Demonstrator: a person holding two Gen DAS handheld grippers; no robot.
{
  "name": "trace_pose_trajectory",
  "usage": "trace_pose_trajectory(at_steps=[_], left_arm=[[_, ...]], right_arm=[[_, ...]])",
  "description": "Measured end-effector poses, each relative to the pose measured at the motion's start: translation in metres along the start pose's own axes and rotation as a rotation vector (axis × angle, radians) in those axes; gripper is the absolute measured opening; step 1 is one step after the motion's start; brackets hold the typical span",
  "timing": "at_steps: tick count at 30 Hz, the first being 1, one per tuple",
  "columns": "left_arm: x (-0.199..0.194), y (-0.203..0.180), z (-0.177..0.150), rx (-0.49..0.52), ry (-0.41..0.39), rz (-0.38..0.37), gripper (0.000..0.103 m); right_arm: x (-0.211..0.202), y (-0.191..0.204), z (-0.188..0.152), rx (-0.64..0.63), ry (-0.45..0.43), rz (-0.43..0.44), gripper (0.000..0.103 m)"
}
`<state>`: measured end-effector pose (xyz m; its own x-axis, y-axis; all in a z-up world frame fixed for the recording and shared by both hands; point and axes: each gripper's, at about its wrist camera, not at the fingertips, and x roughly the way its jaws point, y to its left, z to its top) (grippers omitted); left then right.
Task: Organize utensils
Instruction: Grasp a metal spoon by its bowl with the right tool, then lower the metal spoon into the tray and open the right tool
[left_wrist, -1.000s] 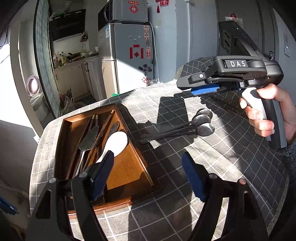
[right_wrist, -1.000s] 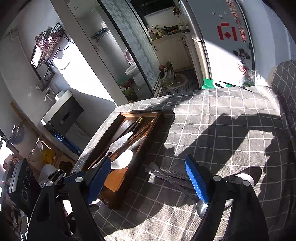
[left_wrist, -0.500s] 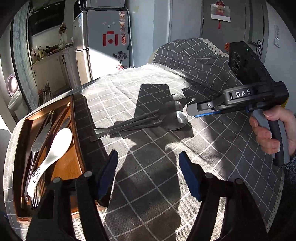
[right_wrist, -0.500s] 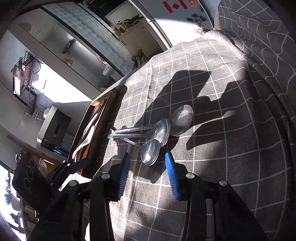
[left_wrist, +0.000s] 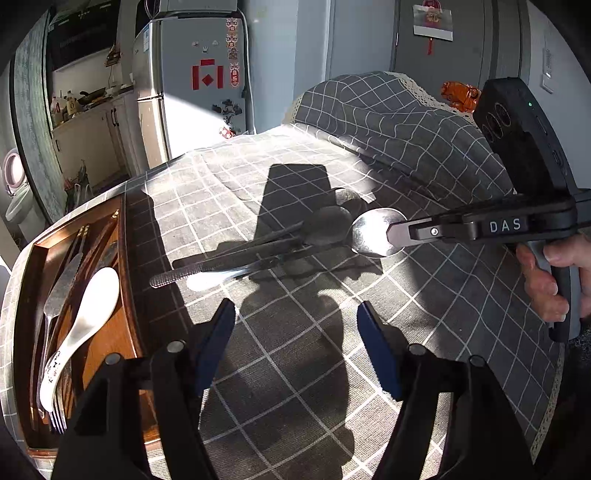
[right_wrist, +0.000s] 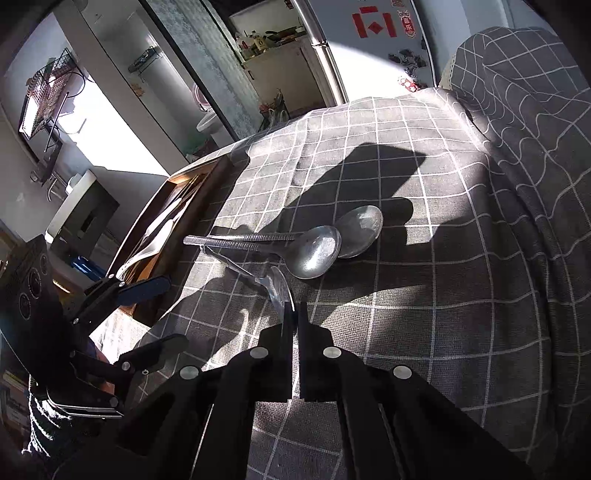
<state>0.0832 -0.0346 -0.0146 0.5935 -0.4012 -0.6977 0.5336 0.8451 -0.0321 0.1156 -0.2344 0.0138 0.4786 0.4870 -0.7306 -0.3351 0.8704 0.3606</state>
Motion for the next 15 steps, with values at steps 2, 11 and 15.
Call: trace_pose_trajectory(at_steps=[2,11,15], left_arm=[[0.004,-0.005,0.005,0.022,-0.005,-0.003,0.072],[0.024,-0.041,0.019,0.103,0.024,-0.123,0.045],[0.021,-0.045,0.014,0.122,0.032,-0.09,0.017]], right_arm=[[-0.019,-0.004,-0.001,-0.027,-0.01,-0.005,0.001],[-0.074,-0.003,0.012,-0.077,-0.074,0.048,0.002],[-0.071,0.011,0.026,-0.094,-0.084,0.05,0.002]])
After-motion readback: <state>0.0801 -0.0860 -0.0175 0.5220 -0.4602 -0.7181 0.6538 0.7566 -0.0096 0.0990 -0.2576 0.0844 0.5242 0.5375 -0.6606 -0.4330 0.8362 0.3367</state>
